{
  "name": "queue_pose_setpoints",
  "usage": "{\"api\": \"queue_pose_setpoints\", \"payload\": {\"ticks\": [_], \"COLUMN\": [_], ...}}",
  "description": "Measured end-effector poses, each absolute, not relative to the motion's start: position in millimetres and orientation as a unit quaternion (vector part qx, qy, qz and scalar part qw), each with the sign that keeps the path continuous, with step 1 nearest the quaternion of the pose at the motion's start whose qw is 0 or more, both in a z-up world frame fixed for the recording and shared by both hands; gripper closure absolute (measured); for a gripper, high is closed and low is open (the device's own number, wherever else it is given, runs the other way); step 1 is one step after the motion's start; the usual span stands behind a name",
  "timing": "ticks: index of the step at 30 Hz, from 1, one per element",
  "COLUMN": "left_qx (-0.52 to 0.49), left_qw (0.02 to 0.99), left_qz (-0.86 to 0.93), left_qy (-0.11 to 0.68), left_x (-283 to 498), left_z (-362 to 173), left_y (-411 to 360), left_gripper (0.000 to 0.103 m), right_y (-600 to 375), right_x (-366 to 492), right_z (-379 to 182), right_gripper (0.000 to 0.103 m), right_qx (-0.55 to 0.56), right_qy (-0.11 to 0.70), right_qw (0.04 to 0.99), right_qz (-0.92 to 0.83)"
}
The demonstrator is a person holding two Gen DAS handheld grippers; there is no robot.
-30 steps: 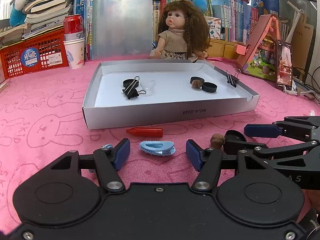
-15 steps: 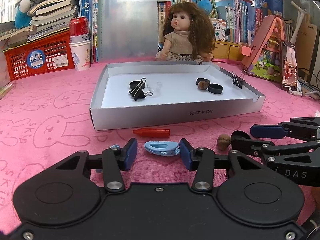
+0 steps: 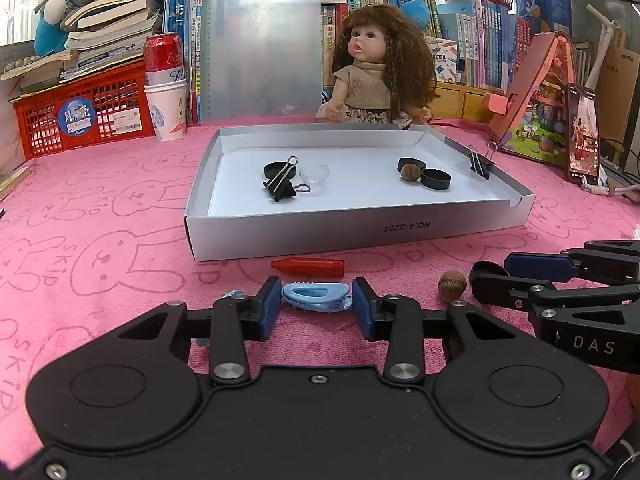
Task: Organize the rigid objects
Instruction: 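Grasp a black lid with the right tool while the left tool grasps the blue hair clip, then carry the lid with the right tool while the left tool carries the blue clip toward the tray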
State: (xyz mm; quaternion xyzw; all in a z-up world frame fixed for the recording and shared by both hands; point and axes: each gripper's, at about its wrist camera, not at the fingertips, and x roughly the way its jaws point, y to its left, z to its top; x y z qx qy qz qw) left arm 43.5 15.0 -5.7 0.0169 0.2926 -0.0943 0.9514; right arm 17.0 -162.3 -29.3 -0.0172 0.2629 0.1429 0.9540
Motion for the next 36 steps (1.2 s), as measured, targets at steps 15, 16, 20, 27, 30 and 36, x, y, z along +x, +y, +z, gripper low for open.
{"api": "queue_pose_setpoints", "payload": {"ticks": [15,16,20,27,30,36], "left_qx": [0.012,0.011,0.010,0.008,0.005,0.005], "left_qw": [0.951,0.951,0.951,0.952,0.952,0.953], "left_qz": [-0.096,-0.096,-0.097,-0.100,-0.102,-0.104], "left_qy": [0.294,0.294,0.294,0.289,0.289,0.284], "left_x": [42,42,41,42,43,46], "left_z": [-3,-3,-1,9,13,25], "left_y": [15,15,15,13,13,13], "left_gripper": [0.067,0.067,0.067,0.067,0.067,0.067], "right_y": [-163,-163,-163,-163,-163,-164], "right_x": [17,17,15,14,14,17], "right_z": [-30,-30,-28,-23,-18,-6], "right_gripper": [0.067,0.067,0.067,0.067,0.067,0.067], "right_qx": [-0.014,-0.014,-0.017,-0.015,-0.014,-0.013], "right_qy": [0.261,0.261,0.263,0.259,0.255,0.245], "right_qw": [0.955,0.955,0.955,0.957,0.958,0.961], "right_qz": [0.138,0.138,0.135,0.132,0.130,0.127]}}
